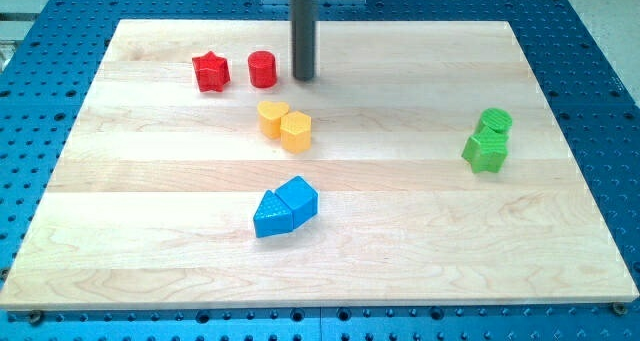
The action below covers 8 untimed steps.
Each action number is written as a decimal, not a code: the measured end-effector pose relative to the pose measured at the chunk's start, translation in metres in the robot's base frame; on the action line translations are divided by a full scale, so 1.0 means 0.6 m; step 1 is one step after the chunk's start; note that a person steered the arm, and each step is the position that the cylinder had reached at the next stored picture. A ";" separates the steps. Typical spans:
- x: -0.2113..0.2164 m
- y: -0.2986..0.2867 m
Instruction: Place your arm in between the red blocks
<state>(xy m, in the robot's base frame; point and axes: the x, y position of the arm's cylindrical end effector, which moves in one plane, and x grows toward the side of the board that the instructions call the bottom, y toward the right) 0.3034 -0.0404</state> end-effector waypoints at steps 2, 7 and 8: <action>-0.108 -0.133; 0.000 -0.164; -0.050 -0.220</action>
<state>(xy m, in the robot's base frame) 0.2736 -0.1721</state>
